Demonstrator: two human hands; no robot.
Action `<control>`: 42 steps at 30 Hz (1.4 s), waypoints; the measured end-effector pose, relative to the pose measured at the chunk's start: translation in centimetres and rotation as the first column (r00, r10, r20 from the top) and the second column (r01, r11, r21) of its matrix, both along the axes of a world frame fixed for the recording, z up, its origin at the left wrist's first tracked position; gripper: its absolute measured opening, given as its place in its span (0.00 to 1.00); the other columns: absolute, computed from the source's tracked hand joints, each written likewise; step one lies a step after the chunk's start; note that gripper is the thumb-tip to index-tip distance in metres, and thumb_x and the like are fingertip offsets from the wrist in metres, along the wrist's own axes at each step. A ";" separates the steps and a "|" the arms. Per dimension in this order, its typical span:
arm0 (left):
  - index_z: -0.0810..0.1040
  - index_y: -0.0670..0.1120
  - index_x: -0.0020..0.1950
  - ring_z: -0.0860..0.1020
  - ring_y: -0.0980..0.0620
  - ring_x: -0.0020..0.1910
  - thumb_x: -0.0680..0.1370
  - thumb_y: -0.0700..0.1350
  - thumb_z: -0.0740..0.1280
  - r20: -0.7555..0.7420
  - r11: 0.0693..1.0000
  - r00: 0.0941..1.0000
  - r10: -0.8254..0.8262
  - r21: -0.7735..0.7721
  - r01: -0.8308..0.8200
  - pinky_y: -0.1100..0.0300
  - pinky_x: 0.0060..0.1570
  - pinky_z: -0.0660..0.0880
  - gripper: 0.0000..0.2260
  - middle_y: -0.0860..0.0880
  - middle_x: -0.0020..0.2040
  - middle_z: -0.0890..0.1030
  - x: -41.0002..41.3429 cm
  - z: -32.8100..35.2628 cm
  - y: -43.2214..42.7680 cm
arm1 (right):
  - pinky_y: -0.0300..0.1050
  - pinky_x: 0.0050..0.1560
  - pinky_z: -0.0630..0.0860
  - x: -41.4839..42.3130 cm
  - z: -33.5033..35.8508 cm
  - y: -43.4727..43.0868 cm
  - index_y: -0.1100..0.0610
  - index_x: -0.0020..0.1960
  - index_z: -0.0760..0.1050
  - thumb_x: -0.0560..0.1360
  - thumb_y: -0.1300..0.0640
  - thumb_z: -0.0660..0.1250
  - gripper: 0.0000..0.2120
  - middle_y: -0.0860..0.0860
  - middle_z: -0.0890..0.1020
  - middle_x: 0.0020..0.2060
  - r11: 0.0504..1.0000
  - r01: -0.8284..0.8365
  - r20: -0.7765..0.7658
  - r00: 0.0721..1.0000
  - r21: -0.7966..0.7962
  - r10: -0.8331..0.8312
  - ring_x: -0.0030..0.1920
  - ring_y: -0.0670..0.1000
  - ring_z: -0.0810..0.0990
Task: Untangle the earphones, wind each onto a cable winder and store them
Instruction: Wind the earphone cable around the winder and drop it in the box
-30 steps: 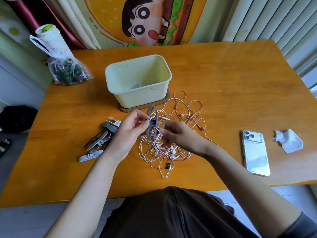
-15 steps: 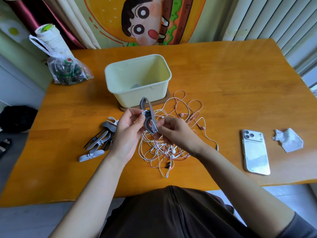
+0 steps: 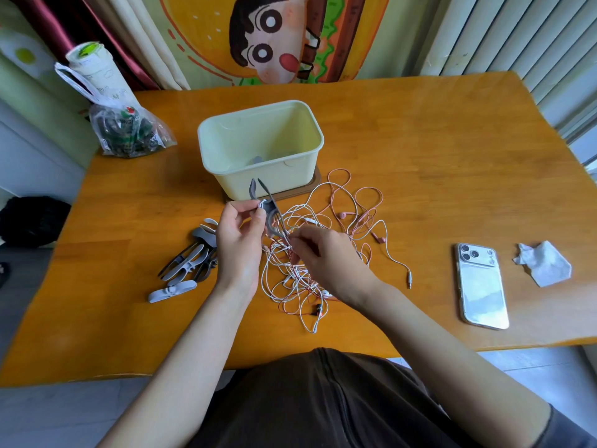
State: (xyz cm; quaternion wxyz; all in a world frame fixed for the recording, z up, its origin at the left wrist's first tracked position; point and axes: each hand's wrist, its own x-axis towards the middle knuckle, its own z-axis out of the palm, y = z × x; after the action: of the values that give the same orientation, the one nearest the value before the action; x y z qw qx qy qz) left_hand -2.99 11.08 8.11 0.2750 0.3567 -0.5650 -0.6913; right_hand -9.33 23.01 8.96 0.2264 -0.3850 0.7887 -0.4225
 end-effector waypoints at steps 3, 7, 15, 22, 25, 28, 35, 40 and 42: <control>0.74 0.50 0.49 0.78 0.46 0.54 0.79 0.36 0.63 0.036 0.996 0.999 0.014 -0.092 -0.011 0.57 0.54 0.76 0.09 0.47 0.50 0.78 -0.1 -0.2 0.0 | 0.32 0.32 0.69 0.3 -0.2 0.0 0.55 0.45 0.72 0.81 0.57 0.58 0.08 0.48 0.77 0.35 1.000 -0.004 -0.064 0.998 0.005 0.004 0.29 0.41 0.73; 0.73 0.45 0.51 0.78 0.61 0.45 0.79 0.35 0.63 0.118 0.943 0.992 -0.045 -0.322 0.081 0.72 0.43 0.73 0.06 0.53 0.46 0.77 0.2 -0.2 0.1 | 0.35 0.35 0.71 0.0 0.1 -0.1 0.59 0.52 0.77 0.80 0.54 0.61 0.10 0.50 0.79 0.39 1.000 -0.024 -0.135 0.991 -0.012 0.022 0.36 0.47 0.76; 0.72 0.53 0.47 0.79 0.49 0.50 0.79 0.36 0.64 0.260 0.808 0.898 -0.354 -0.399 0.434 0.59 0.47 0.78 0.11 0.46 0.48 0.79 0.9 -0.6 0.0 | 0.25 0.38 0.66 -4.6 2.2 0.6 0.58 0.45 0.82 0.73 0.59 0.71 0.03 0.48 0.77 0.38 1.000 -0.016 -0.339 0.941 -0.020 0.008 0.35 0.38 0.73; 0.73 0.51 0.47 0.79 0.53 0.49 0.79 0.36 0.64 0.232 0.762 0.816 -0.530 -0.292 0.578 0.63 0.48 0.78 0.09 0.45 0.48 0.78 1.0 0.7 -0.4 | 0.25 0.39 0.65 -6.1 2.9 0.9 0.59 0.42 0.83 0.70 0.61 0.73 0.02 0.39 0.72 0.38 0.996 -0.058 -0.326 0.945 -0.063 0.035 0.39 0.32 0.72; 0.73 0.49 0.47 0.79 0.55 0.49 0.79 0.35 0.64 0.266 0.715 0.759 -0.594 -0.257 0.650 0.65 0.48 0.78 0.08 0.45 0.49 0.79 1.0 1.3 -0.8 | 0.28 0.40 0.67 -6.2 2.8 0.9 0.57 0.43 0.81 0.73 0.60 0.70 0.01 0.42 0.75 0.39 0.992 -0.112 -0.360 0.929 -0.058 0.084 0.40 0.38 0.74; 0.73 0.49 0.47 0.79 0.60 0.48 0.78 0.35 0.64 0.248 0.703 0.745 -0.619 -0.248 0.667 0.67 0.47 0.76 0.08 0.49 0.47 0.79 1.1 1.7 -0.9 | 0.27 0.41 0.67 -6.3 2.7 0.9 0.56 0.44 0.80 0.74 0.60 0.68 0.02 0.43 0.77 0.39 0.993 -0.107 -0.353 0.932 -0.058 0.080 0.39 0.40 0.75; 0.71 0.44 0.47 0.82 0.57 0.45 0.78 0.34 0.61 -0.026 0.771 0.771 -0.636 0.025 0.637 0.65 0.42 0.77 0.06 0.54 0.41 0.83 1.3 2.0 -0.4 | 0.34 0.37 0.74 -6.3 3.0 1.0 0.56 0.42 0.78 0.75 0.59 0.68 0.03 0.43 0.80 0.33 0.978 0.006 0.016 1.000 -0.207 -0.003 0.32 0.41 0.77; 0.70 0.43 0.46 0.82 0.55 0.45 0.75 0.37 0.62 -0.150 0.775 0.795 -0.588 0.176 0.607 0.64 0.40 0.78 0.03 0.48 0.44 0.82 1.2 2.6 -0.1 | 0.29 0.33 0.69 -6.0 2.9 0.5 0.56 0.40 0.77 0.76 0.62 0.66 0.07 0.40 0.78 0.25 0.963 0.065 0.216 0.976 -0.263 -0.007 0.28 0.39 0.74; 0.70 0.43 0.46 0.82 0.55 0.45 0.76 0.35 0.61 -0.133 0.771 0.791 -0.597 0.176 0.612 0.64 0.40 0.78 0.04 0.48 0.45 0.81 1.2 2.5 -0.2 | 0.31 0.32 0.70 -5.9 2.5 0.4 0.55 0.39 0.77 0.76 0.62 0.65 0.08 0.42 0.78 0.25 0.959 0.106 0.278 0.960 -0.263 -0.030 0.28 0.40 0.74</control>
State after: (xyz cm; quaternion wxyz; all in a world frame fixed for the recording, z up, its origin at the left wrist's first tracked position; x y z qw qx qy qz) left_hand -1.78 10.84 10.60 0.0183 0.1589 -0.5636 -0.8104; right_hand -15.23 23.37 11.49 0.2615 -0.3237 0.6968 -0.5842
